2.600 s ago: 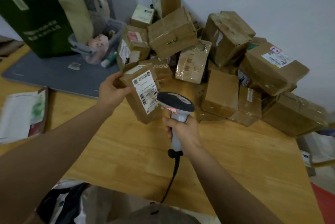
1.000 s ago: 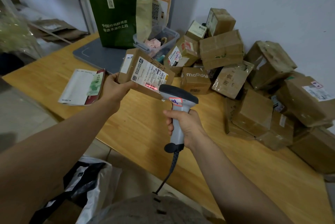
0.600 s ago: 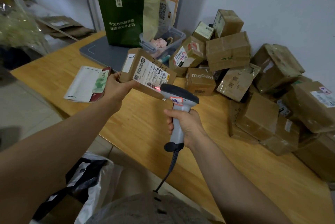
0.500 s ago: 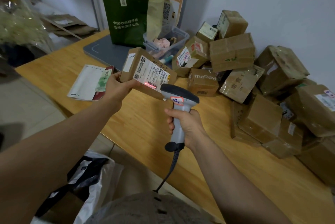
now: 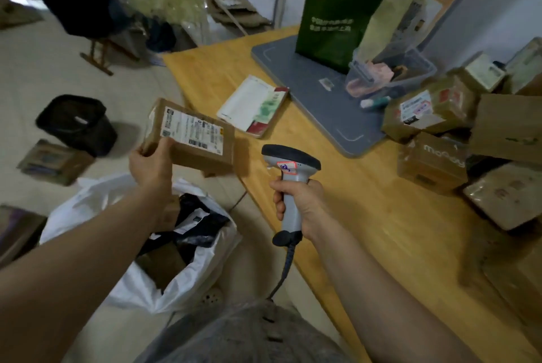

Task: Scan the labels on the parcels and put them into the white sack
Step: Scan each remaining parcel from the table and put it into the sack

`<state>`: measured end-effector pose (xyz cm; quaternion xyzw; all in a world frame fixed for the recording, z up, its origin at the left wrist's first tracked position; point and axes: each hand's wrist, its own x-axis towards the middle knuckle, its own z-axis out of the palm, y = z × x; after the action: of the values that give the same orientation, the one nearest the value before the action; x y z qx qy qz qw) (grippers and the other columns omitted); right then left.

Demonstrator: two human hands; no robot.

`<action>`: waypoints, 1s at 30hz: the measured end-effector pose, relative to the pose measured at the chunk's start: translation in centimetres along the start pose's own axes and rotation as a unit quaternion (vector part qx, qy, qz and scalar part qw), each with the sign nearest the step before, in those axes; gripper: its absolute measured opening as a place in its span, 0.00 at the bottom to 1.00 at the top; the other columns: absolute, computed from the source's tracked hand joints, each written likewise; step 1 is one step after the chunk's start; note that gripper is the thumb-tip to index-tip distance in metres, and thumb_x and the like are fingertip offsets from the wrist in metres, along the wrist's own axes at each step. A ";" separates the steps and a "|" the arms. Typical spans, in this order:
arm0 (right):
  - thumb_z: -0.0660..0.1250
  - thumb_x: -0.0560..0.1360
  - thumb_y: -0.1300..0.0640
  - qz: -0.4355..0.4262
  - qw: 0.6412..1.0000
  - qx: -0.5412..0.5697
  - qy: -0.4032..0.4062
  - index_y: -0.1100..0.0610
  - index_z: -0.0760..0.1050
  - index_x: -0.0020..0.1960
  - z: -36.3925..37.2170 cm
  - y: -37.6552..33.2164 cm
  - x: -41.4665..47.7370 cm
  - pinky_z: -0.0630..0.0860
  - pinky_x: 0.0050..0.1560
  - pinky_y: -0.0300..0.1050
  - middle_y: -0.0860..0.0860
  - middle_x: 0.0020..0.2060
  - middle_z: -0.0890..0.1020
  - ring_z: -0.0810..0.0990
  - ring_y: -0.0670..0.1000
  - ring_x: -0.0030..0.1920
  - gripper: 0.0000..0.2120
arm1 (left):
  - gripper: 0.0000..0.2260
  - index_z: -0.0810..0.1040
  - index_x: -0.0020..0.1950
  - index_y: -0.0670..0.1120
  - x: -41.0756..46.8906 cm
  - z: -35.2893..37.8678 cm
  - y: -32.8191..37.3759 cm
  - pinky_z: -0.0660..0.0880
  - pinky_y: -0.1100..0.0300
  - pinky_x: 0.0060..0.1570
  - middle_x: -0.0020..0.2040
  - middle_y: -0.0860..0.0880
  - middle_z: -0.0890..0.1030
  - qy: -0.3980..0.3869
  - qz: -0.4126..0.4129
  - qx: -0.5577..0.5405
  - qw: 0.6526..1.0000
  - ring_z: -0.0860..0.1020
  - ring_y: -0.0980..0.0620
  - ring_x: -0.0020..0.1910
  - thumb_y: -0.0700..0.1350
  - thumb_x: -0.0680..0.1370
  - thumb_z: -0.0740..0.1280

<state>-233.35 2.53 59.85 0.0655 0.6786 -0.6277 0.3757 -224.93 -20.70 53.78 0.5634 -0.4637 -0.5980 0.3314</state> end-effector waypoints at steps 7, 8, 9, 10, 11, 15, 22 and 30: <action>0.70 0.72 0.66 0.051 0.996 -0.055 -0.046 0.59 0.74 0.36 5.8 1.6 1.7 0.69 0.23 0.38 0.53 0.22 0.75 0.70 0.48 0.20 0.08 | 0.33 0.70 0.70 0.47 3.3 -7.7 -4.3 0.74 0.49 0.60 0.65 0.43 0.76 0.125 -0.145 0.044 0.981 0.75 0.41 0.61 0.61 0.70 0.69; 0.69 0.72 0.66 0.058 0.995 -0.058 -0.050 0.59 0.74 0.36 6.3 1.8 1.9 0.69 0.23 0.37 0.52 0.22 0.75 0.70 0.48 0.20 0.09 | 0.34 0.69 0.71 0.46 3.7 -8.5 -5.0 0.75 0.51 0.55 0.65 0.42 0.75 0.122 -0.159 0.054 0.978 0.75 0.41 0.61 0.60 0.70 0.70; 0.69 0.73 0.67 0.063 0.995 -0.062 -0.053 0.59 0.73 0.35 6.9 1.9 2.0 0.68 0.23 0.37 0.52 0.22 0.75 0.70 0.48 0.20 0.10 | 0.34 0.68 0.72 0.44 4.1 -9.3 -5.7 0.75 0.54 0.49 0.65 0.42 0.75 0.117 -0.173 0.070 0.975 0.76 0.41 0.61 0.59 0.71 0.70; 0.69 0.73 0.67 0.067 0.994 -0.067 -0.055 0.59 0.73 0.35 7.3 2.1 2.2 0.68 0.23 0.38 0.52 0.22 0.74 0.69 0.48 0.20 0.10 | 0.34 0.67 0.72 0.43 4.5 -10.0 -6.3 0.75 0.55 0.44 0.65 0.41 0.74 0.111 -0.185 0.090 0.972 0.76 0.41 0.60 0.57 0.71 0.71; 0.69 0.73 0.67 0.072 0.993 -0.074 -0.055 0.58 0.73 0.35 7.7 2.2 2.3 0.68 0.23 0.38 0.52 0.22 0.74 0.69 0.48 0.20 0.10 | 0.34 0.66 0.72 0.42 4.8 -10.5 -6.8 0.74 0.55 0.40 0.65 0.41 0.74 0.105 -0.191 0.109 0.970 0.76 0.41 0.60 0.55 0.71 0.72; 0.70 0.72 0.66 0.086 0.990 -0.093 -0.057 0.58 0.73 0.34 8.8 2.5 2.8 0.68 0.25 0.39 0.52 0.23 0.74 0.69 0.48 0.21 0.11 | 0.32 0.68 0.70 0.39 6.4 -11.9 -9.1 0.73 0.55 0.35 0.62 0.39 0.75 0.079 -0.229 0.162 0.957 0.77 0.39 0.58 0.49 0.71 0.74; 0.70 0.73 0.65 0.091 0.991 -0.090 -0.038 0.58 0.73 0.34 9.0 2.8 3.0 0.70 0.23 0.37 0.50 0.21 0.75 0.70 0.46 0.20 0.11 | 0.19 0.72 0.65 0.35 8.6 -12.5 -10.6 0.73 0.45 0.62 0.63 0.35 0.76 -0.001 -0.245 0.237 0.940 0.76 0.37 0.61 0.43 0.77 0.68; 0.70 0.72 0.65 0.070 0.997 -0.019 0.008 0.60 0.74 0.35 5.7 2.0 2.4 0.70 0.23 0.37 0.52 0.23 0.75 0.71 0.48 0.21 0.09 | 0.26 0.65 0.72 0.37 4.1 -3.0 -5.0 0.68 0.47 0.65 0.68 0.36 0.69 -0.056 -0.049 0.347 0.935 0.70 0.37 0.65 0.47 0.77 0.65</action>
<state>-231.49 -3.09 57.20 0.1104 0.6872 -0.5861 0.4148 -221.94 -23.30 47.80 0.6309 -0.6324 -0.4456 0.0589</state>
